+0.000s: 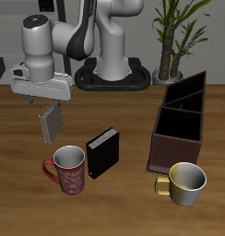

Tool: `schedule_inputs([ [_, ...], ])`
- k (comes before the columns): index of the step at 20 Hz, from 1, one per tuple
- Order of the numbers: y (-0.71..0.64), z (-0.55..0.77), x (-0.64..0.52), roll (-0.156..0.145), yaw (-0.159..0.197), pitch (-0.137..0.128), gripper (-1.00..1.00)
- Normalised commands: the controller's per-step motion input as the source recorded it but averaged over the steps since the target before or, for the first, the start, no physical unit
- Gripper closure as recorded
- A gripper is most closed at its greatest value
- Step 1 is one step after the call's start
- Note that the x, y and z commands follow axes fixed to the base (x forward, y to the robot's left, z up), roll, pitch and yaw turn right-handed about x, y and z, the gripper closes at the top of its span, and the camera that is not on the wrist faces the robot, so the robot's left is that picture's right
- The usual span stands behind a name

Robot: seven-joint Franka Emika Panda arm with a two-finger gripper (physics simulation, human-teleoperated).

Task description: Place the yellow book into the left desk caddy's right compartment and place the red mug into the left desk caddy's left compartment

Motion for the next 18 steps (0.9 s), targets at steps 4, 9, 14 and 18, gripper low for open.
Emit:
schedule_inputs([
  [4,0.08,-0.26,-0.03,-0.007,-0.021,0.011,-1.0],
  [9,0.03,-0.23,-0.02,0.012,-0.04,0.029,-1.0],
  [14,-0.12,-0.27,0.07,0.015,-0.078,0.067,1.0],
  [18,0.01,0.0,-0.02,-0.003,-0.006,0.002,1.0],
])
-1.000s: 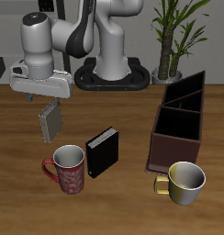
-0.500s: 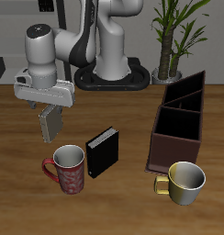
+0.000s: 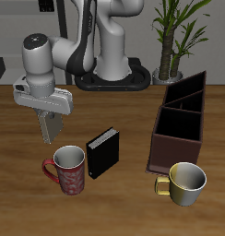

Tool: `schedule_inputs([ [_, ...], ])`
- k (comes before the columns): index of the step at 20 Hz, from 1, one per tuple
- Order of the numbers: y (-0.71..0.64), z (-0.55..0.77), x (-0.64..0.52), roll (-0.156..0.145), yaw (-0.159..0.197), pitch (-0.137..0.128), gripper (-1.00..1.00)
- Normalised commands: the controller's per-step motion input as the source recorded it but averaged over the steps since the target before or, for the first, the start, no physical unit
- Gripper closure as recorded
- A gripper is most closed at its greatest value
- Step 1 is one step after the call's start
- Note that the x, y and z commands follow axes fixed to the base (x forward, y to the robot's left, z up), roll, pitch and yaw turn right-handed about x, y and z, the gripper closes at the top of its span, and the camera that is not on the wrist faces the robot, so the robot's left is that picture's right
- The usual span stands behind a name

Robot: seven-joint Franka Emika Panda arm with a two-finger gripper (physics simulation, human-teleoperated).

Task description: Place the yellow book into the left desk caddy's right compartment and place the red mug into the left desk caddy's left compartment

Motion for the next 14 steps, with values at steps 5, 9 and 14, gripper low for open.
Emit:
schedule_inputs([
  [5,0.06,0.09,-0.01,0.008,0.004,-0.007,1.0],
  [9,0.29,0.26,-0.07,0.03,0.017,-0.014,1.0],
  [14,0.38,0.43,-0.1,0.012,0.004,-0.014,1.0],
])
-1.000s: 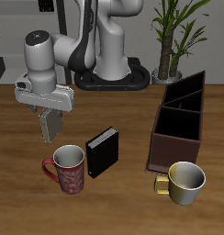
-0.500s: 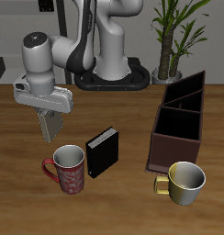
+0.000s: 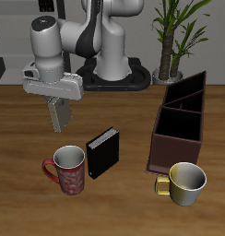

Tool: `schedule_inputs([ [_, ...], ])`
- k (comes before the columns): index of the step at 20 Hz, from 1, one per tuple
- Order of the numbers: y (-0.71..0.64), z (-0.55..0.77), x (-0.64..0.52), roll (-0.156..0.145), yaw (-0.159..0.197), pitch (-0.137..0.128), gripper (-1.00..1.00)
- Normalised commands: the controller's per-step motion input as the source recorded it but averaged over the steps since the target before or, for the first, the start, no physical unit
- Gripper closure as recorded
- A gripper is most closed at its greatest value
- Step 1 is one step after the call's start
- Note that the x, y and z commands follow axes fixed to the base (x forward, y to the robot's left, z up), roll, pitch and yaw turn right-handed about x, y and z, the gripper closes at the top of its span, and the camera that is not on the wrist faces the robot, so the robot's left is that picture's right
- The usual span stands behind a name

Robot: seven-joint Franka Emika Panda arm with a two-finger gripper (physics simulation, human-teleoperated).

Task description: Place the yellow book into the left desk caddy's right compartment and place the red mug into the left desk caddy's left compartment

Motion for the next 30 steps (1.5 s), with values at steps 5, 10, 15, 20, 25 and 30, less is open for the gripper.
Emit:
schedule_inputs([
  [5,0.73,0.78,-0.12,0.015,0.006,0.01,1.0],
  [10,0.64,0.58,-0.02,0.006,0.041,0.006,1.0],
  [15,0.69,0.58,0.03,0.032,0.05,0.027,1.0],
  [20,0.69,0.51,0.12,0.022,0.057,0.003,1.0],
  [25,0.35,0.26,0.18,0.01,0.019,0.004,1.0],
  [30,0.41,0.44,0.17,0.02,0.034,-0.028,1.0],
])
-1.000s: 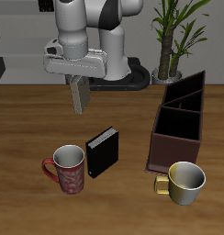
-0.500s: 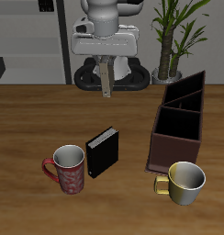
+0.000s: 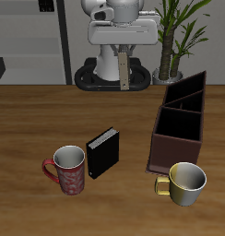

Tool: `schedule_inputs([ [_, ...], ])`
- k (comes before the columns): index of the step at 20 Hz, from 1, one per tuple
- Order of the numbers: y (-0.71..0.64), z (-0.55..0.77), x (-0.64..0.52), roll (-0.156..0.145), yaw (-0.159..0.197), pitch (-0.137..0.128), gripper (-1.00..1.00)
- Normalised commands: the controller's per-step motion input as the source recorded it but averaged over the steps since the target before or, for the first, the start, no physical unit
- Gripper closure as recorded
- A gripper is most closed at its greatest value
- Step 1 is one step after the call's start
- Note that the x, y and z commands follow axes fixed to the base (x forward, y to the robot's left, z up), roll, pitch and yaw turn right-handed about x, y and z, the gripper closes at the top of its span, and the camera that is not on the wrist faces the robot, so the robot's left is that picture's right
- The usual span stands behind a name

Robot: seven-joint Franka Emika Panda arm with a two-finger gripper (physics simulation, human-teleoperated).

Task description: Place the yellow book into the left desk caddy's right compartment and place the red mug into the left desk caddy's left compartment

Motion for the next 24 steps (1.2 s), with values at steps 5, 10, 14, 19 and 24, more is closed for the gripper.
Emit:
schedule_inputs([
  [5,0.33,0.28,0.24,-0.026,-0.016,0.013,1.0],
  [10,0.43,0.25,0.3,-0.05,-0.008,0.012,1.0],
  [14,0.38,0.17,0.19,-0.016,-0.022,0.018,1.0],
  [19,0.36,0.14,0.16,-0.023,-0.007,0.003,1.0],
  [24,0.26,0.1,0.18,-0.022,0.002,0.006,1.0],
])
